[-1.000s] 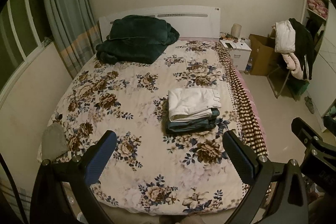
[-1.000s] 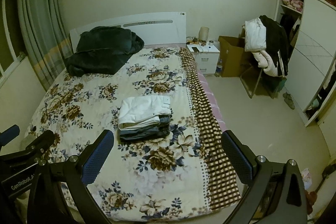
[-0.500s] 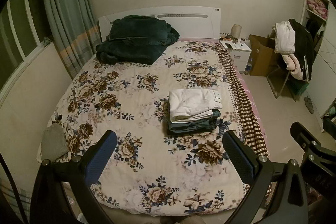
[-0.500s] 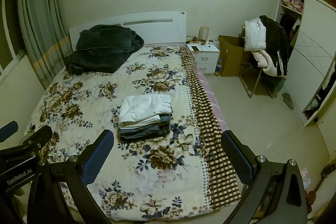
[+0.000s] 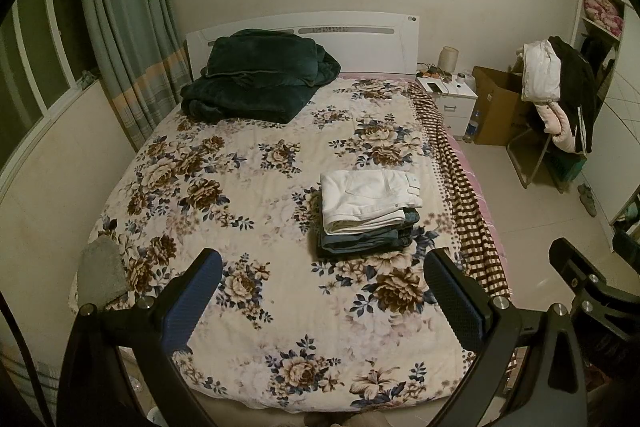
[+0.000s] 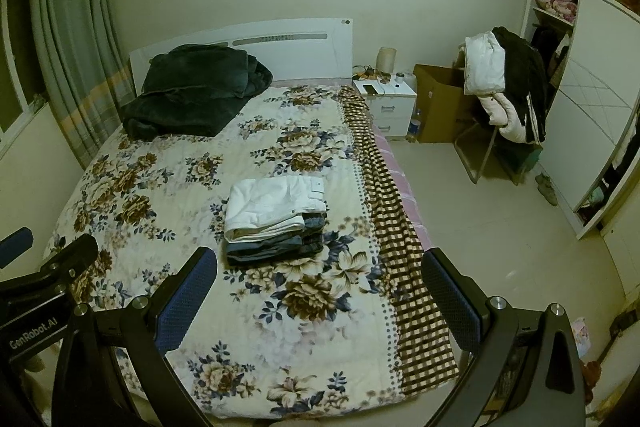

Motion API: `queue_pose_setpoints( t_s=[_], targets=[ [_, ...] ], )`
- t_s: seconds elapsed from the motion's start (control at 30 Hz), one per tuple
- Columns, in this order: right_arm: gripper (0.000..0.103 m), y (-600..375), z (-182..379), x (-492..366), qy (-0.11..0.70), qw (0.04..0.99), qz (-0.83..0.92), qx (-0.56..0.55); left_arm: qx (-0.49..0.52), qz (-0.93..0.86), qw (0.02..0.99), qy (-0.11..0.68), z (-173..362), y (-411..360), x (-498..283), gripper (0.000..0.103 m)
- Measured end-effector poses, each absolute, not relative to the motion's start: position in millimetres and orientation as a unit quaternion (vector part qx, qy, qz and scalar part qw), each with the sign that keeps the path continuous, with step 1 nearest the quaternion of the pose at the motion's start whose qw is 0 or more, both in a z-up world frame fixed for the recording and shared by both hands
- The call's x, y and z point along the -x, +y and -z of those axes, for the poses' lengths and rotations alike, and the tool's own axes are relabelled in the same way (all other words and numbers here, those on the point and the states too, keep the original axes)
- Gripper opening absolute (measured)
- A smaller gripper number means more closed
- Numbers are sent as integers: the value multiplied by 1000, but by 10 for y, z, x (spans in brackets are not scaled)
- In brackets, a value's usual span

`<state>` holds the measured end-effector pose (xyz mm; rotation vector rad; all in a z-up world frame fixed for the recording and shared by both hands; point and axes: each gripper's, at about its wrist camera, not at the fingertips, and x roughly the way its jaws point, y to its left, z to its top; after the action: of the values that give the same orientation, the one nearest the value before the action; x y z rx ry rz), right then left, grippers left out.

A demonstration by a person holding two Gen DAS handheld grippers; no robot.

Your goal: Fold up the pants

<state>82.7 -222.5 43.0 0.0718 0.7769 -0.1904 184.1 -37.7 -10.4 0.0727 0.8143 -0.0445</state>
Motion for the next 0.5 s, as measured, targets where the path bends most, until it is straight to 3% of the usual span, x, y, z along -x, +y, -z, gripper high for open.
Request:
queue_pose_setpoints(
  t_s=[0.5],
  targets=[
    [103,-2238,-389,-751,376,921,95,-38,-37,19,918,394,102,-372,-1842,103]
  ],
)
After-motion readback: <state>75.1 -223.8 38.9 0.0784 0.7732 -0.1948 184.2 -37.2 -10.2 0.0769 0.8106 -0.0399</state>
